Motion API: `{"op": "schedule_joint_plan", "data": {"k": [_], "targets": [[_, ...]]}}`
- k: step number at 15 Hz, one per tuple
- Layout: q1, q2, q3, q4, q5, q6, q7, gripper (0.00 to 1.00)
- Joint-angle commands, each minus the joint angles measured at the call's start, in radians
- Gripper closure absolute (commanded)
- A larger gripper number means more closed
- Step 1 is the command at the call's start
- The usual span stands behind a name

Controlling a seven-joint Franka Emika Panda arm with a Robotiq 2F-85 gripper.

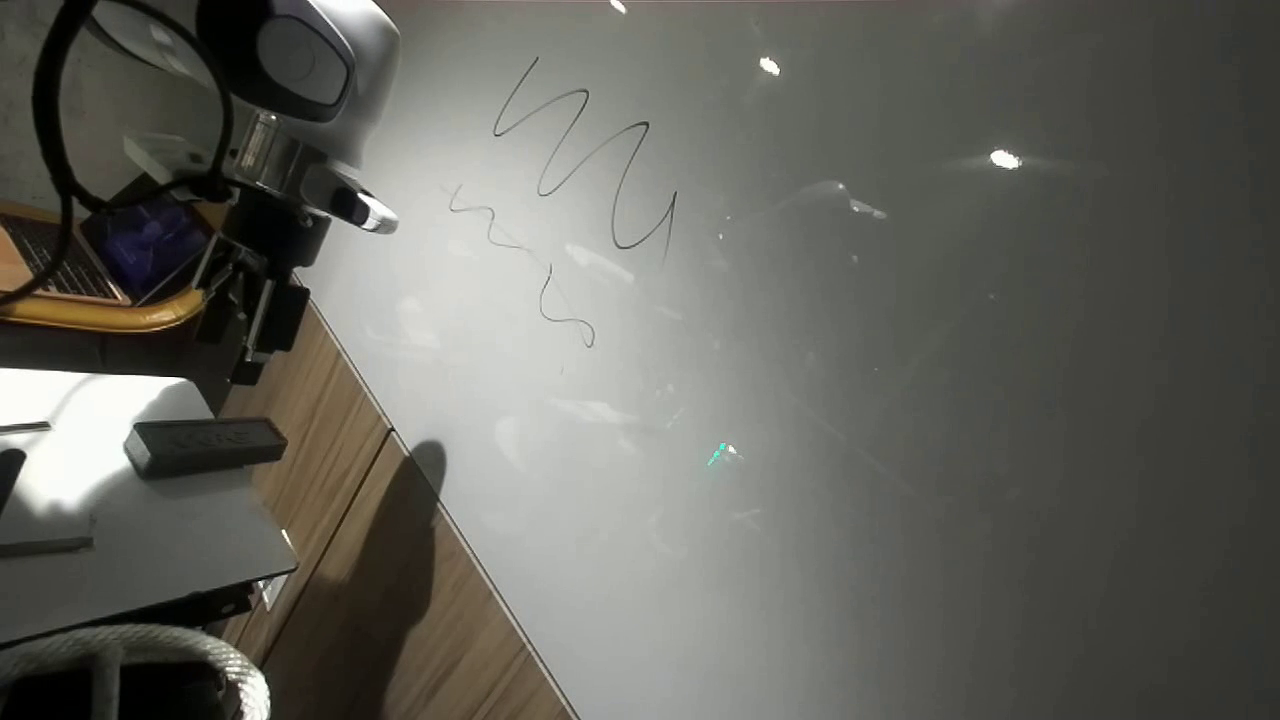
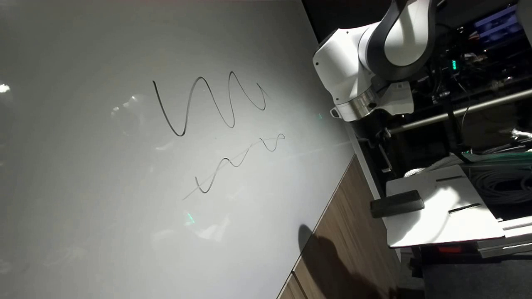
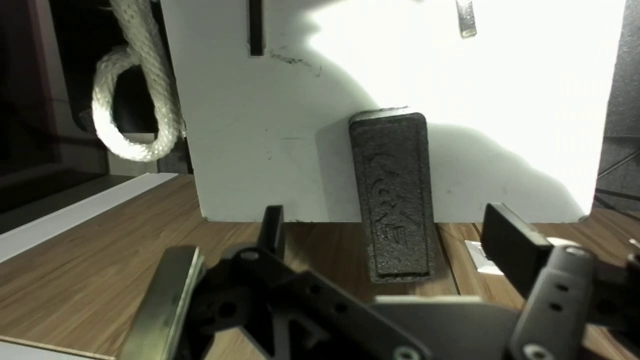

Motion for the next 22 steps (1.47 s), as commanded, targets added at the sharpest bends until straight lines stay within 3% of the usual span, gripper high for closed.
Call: {"op": "schedule_joint_plan", "data": {"k": [1,7,13,19,22], "targets": [[-0.013,0.052,0.003,0.000,-0.039,0.072,0.030,0.00],[-0.016,0.162,-0.017,-0.001,-0.037,0.241,0.013,0.00],[-0.012,0.258,-0.050,-0.001,-0.047,0.280,0.024,0.00],[-0.007,0.354,-0.123,-0.001,-0.159,0.355,0.046,0.00],[0.007,0.351,-0.151,0.000,-0.131,0.352,0.025,0.00]]}}
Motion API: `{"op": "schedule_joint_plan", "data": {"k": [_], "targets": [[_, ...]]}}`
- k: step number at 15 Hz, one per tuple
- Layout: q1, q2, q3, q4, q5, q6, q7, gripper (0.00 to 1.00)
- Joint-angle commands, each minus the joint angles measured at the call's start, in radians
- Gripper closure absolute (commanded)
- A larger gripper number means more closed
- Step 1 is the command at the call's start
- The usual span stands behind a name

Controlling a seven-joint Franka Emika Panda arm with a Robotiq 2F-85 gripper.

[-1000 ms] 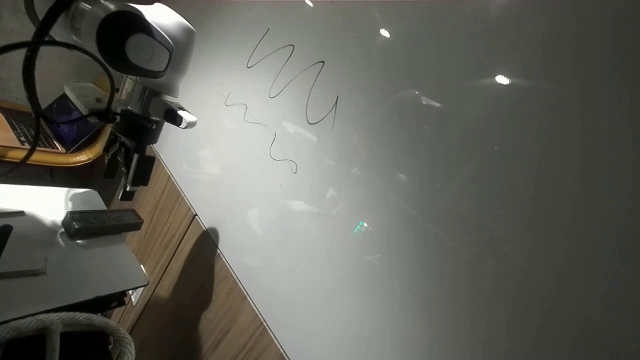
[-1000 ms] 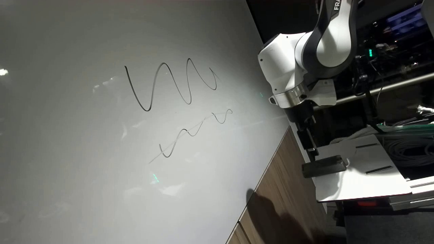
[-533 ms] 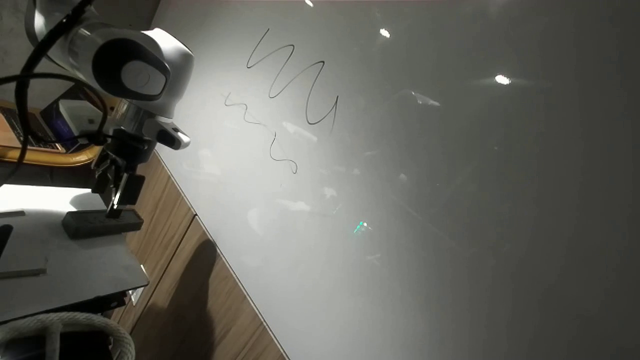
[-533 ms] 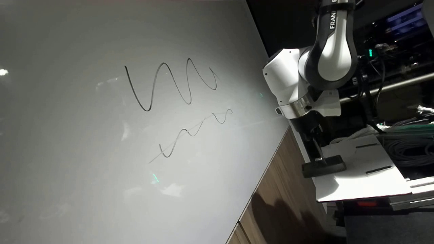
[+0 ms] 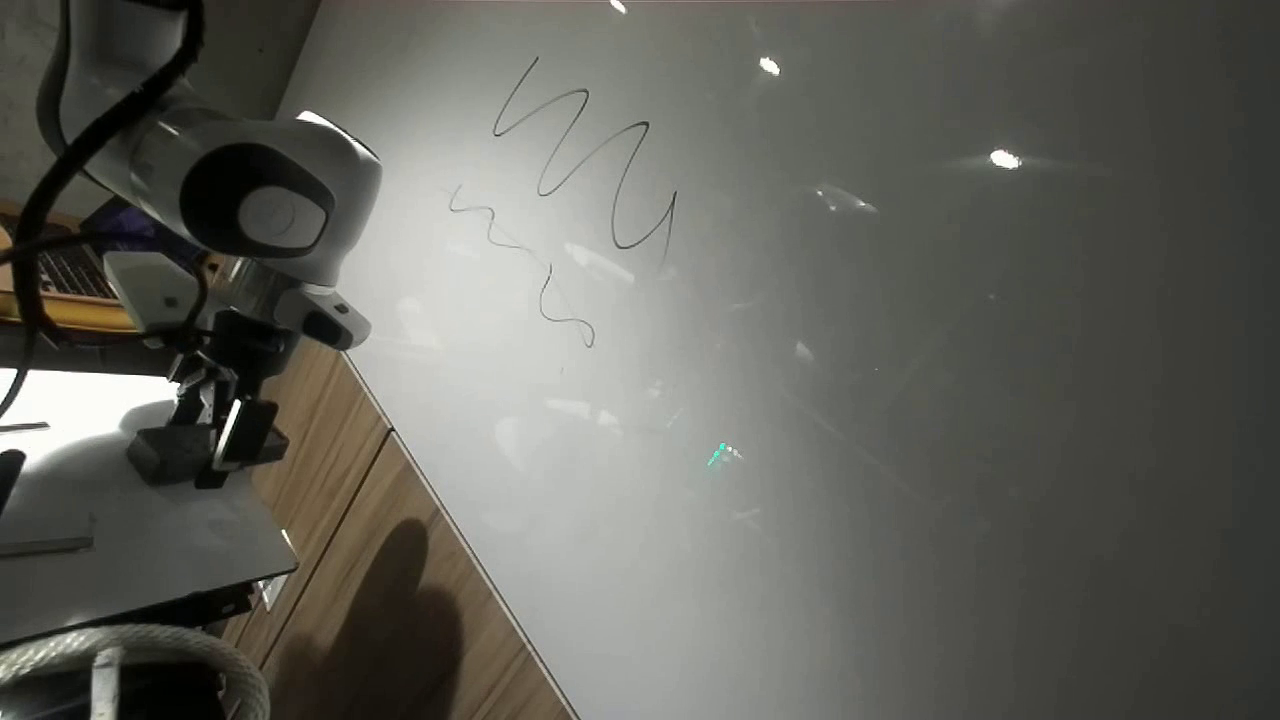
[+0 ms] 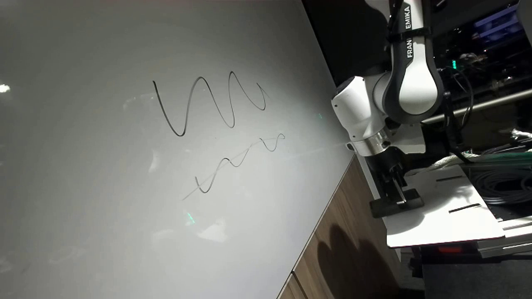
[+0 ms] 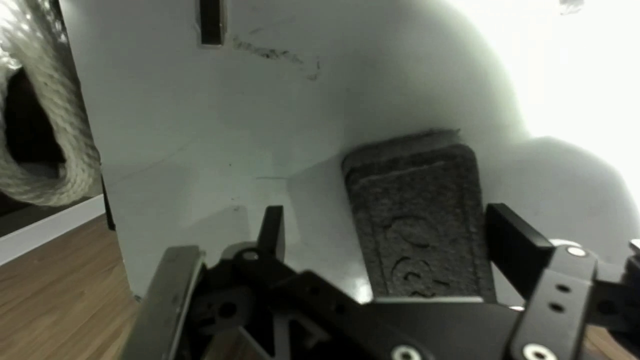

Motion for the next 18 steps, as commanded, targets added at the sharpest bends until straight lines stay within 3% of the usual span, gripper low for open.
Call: {"op": "schedule_joint_plan", "data": {"k": [1,8,14,18], "targets": [[0.026,-0.015,-0.025,0.001,0.017,0.002,0.002,0.00],[0.104,-0.075,0.039,0.017,0.044,-0.067,0.009,0.00],[0.083,-0.100,0.033,0.022,0.029,-0.217,-0.097,0.00],[0.059,-0.098,0.017,0.025,0.010,-0.220,-0.199,0.00]]}}
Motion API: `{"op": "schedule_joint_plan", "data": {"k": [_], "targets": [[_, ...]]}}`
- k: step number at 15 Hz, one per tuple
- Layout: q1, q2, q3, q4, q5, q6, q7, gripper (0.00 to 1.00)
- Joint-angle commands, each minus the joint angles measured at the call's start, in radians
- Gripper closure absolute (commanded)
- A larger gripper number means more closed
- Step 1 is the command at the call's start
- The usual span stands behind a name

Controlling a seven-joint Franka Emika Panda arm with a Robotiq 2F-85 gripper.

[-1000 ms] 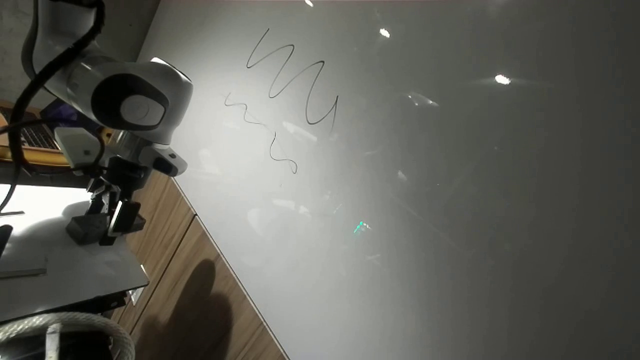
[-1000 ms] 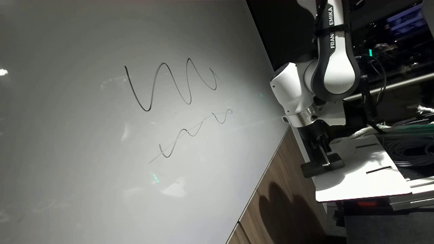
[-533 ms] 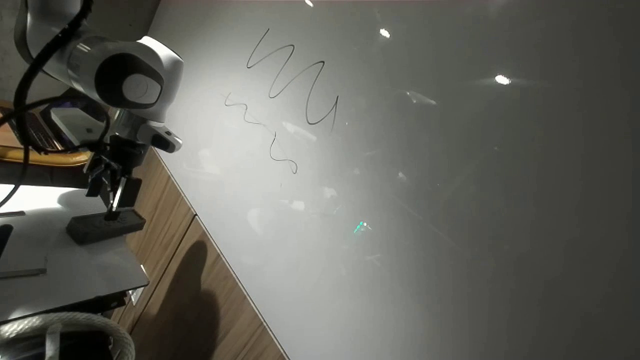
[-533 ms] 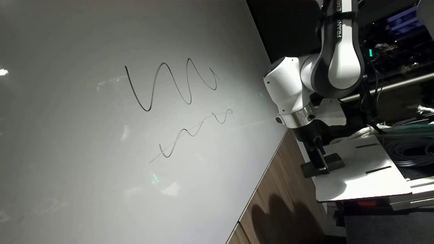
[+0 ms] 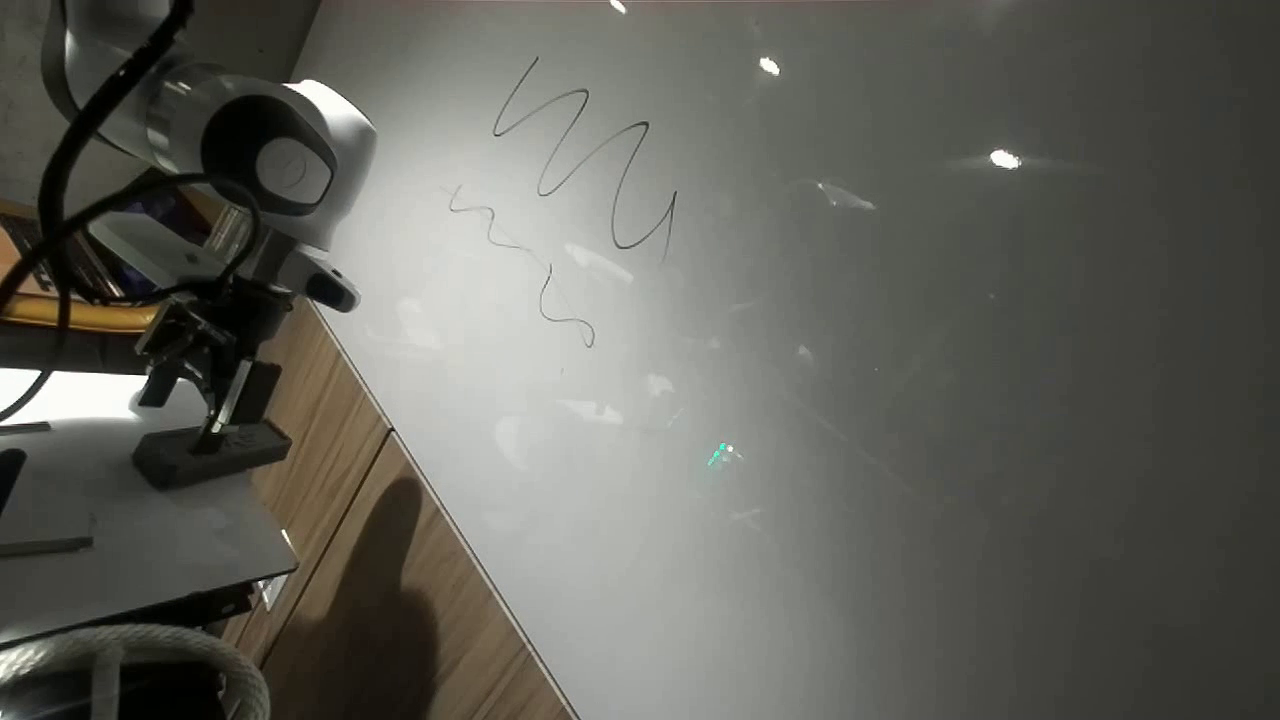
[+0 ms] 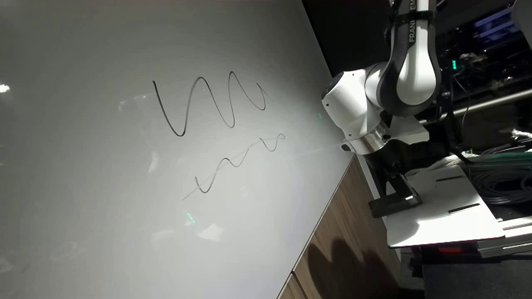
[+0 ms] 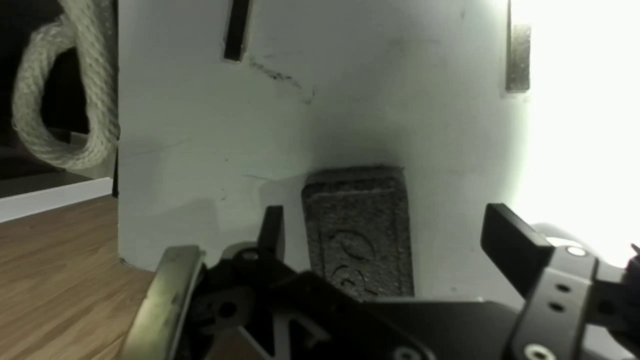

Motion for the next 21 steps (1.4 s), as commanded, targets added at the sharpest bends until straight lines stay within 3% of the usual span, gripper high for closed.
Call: {"op": "schedule_joint_plan", "data": {"k": [1,10,21], "targets": [[-0.023,-0.018,-0.016,0.001,-0.011,-0.010,-0.116,0.00],[-0.038,0.012,-0.021,0.001,0.008,0.022,-0.294,0.00],[-0.027,0.045,-0.020,0.001,-0.013,0.096,-0.263,0.00]]}}
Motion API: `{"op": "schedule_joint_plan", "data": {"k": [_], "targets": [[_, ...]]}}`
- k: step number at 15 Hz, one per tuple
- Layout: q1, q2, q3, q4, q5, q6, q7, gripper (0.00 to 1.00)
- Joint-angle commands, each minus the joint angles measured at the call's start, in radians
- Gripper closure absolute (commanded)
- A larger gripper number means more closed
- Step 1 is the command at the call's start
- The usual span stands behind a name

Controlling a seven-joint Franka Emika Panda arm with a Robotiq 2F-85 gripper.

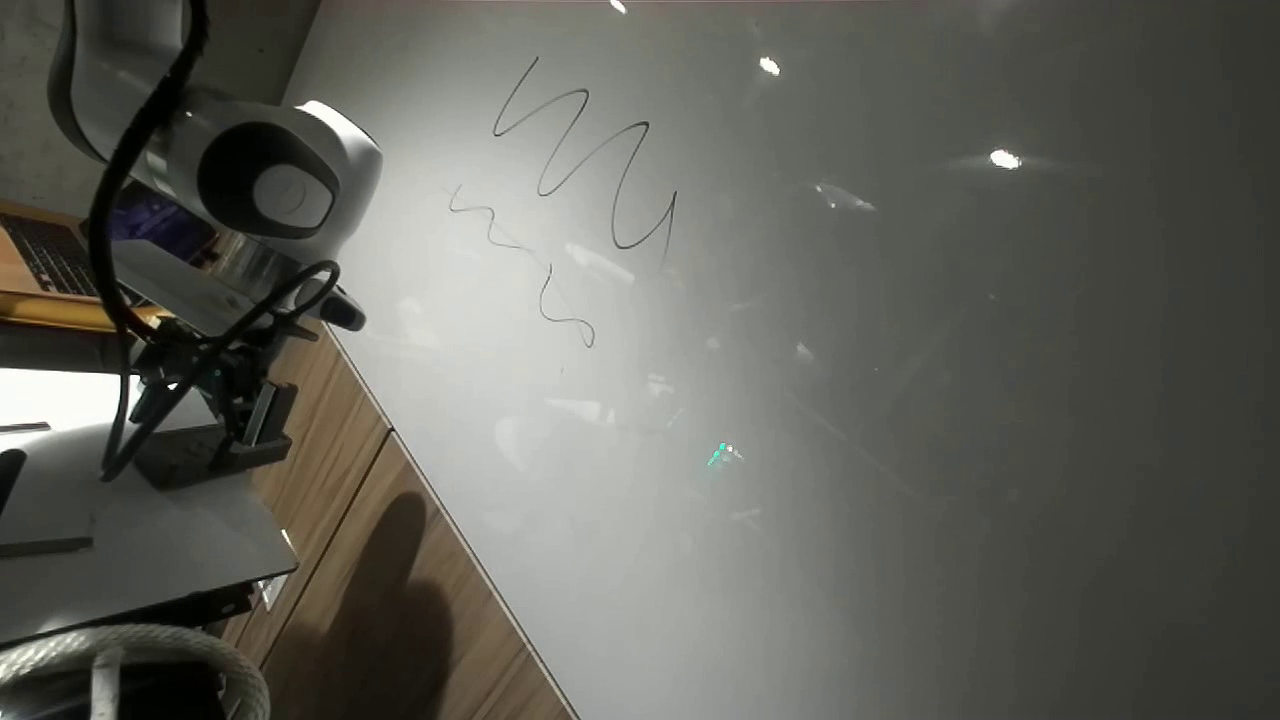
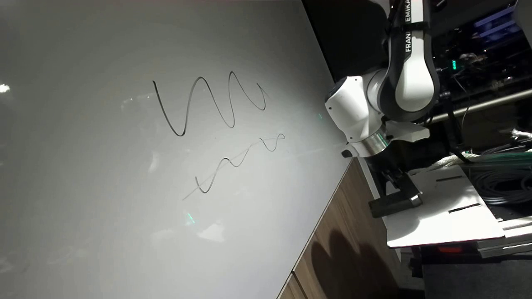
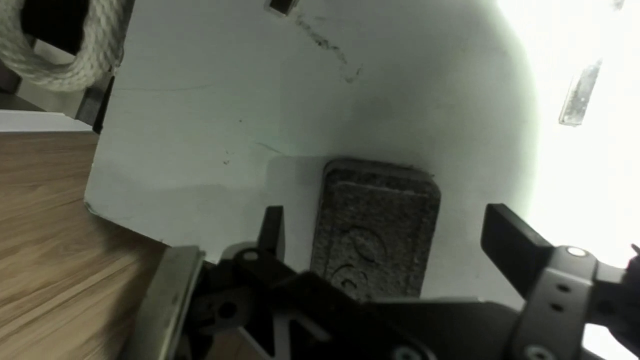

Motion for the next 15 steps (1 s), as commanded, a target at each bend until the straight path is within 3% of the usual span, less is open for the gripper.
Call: {"op": "schedule_joint_plan", "data": {"k": [1,10,15], "targets": [[0.003,-0.009,-0.007,0.001,0.005,0.028,0.036,0.00],[0.001,-0.005,-0.009,0.004,0.079,0.061,0.137,0.00],[-0.011,-0.008,-0.021,0.004,0.100,0.057,0.131,0.00]]}}
